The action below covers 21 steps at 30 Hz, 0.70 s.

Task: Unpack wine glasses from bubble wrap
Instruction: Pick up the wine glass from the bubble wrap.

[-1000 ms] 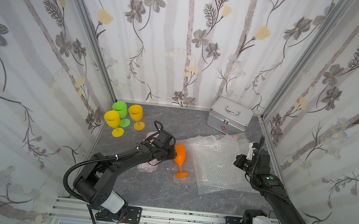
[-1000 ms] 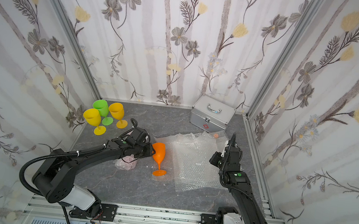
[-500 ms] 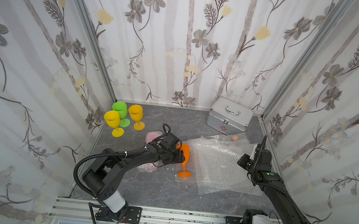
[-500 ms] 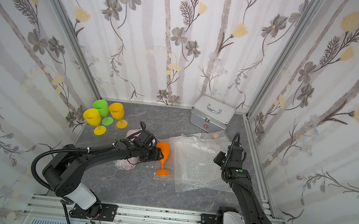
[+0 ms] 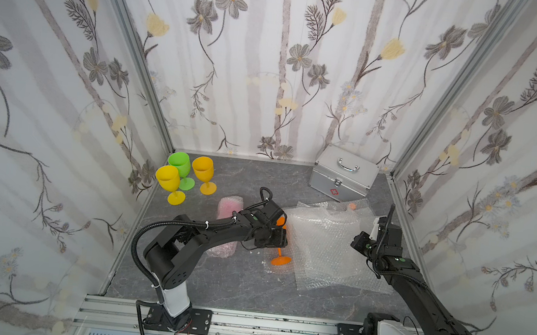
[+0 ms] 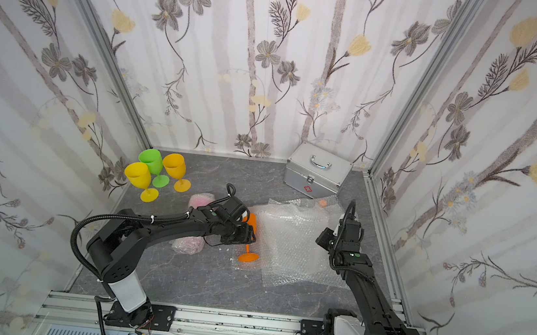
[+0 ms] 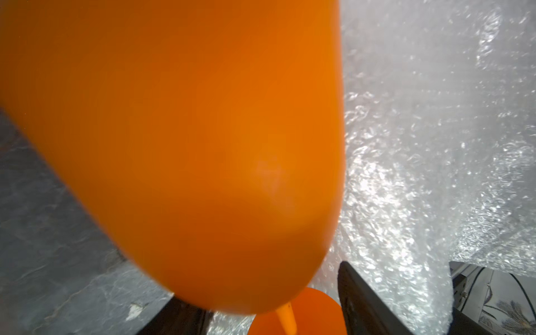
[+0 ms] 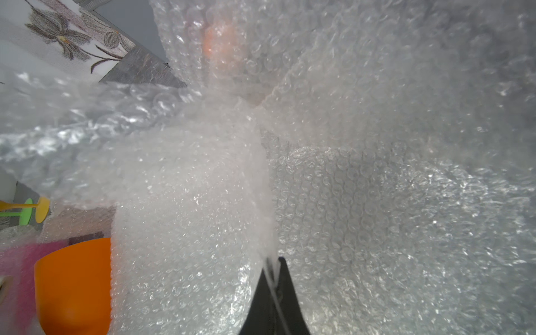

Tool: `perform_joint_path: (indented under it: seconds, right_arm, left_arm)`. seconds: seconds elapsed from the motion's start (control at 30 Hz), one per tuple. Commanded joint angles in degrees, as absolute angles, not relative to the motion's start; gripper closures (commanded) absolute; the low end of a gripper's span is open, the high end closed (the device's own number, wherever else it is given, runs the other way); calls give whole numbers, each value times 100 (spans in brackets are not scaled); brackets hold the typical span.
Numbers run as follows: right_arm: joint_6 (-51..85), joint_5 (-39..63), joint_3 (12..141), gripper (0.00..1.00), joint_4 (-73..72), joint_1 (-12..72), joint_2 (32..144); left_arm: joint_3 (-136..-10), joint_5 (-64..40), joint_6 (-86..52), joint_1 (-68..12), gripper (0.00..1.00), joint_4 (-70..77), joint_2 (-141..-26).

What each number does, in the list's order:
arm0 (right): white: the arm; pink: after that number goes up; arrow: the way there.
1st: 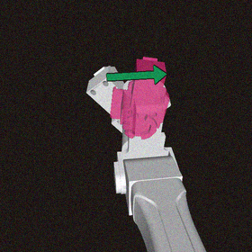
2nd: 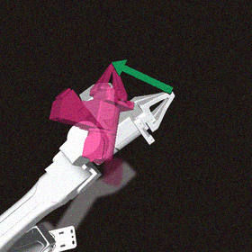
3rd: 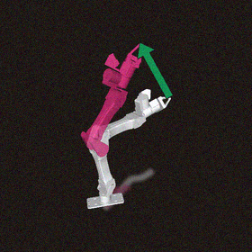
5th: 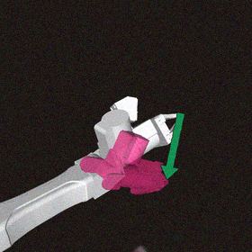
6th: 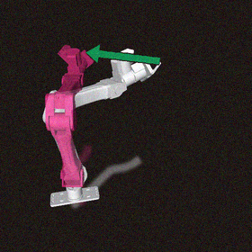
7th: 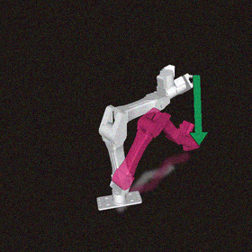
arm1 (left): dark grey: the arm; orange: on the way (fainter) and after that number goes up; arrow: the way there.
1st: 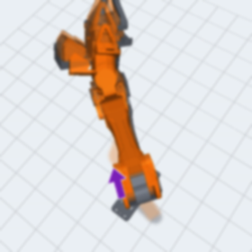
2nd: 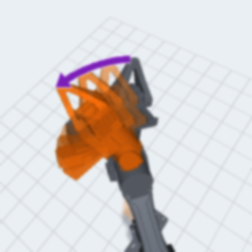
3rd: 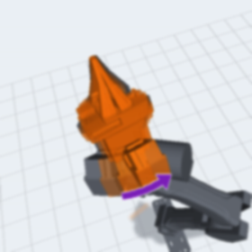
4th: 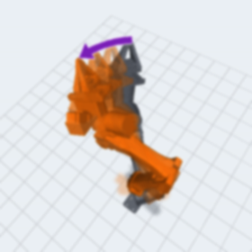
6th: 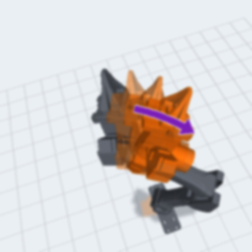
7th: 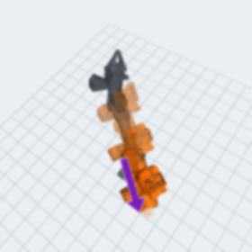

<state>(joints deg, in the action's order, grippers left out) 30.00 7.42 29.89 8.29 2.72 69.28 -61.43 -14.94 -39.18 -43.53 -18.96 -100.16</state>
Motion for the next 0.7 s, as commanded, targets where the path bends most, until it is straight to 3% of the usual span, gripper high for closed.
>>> perform_joint_path:
  seconds: [0.0, 0.17, 0.23, 0.4, 0.67]
  right_arm:
    - [3033, 785, 2986, 100, 562, 281, 6935]
    - [3031, 576, 3001, 99, 622, 264, 6969]
    - [3015, 520, 3040, 87, 675, 255, 6979]
    - [2973, 299, 3076, 69, 787, 206, 6809]
    - [2813, 15, 3272, 57, 1068, -66, 6432]
  left_arm:
    - [-6231, -1300, -3876, -4415, 31, -2230, -10104]
    - [-6230, -1178, -3923, -4474, 31, -2250, -10241]
    - [-6204, -1161, -3968, -4474, 35, -2212, -10333]
    - [-6138, -1101, -3981, -4474, 50, -2214, -10331]
    - [-6129, -1035, -3903, -4474, 67, -2269, -10088]
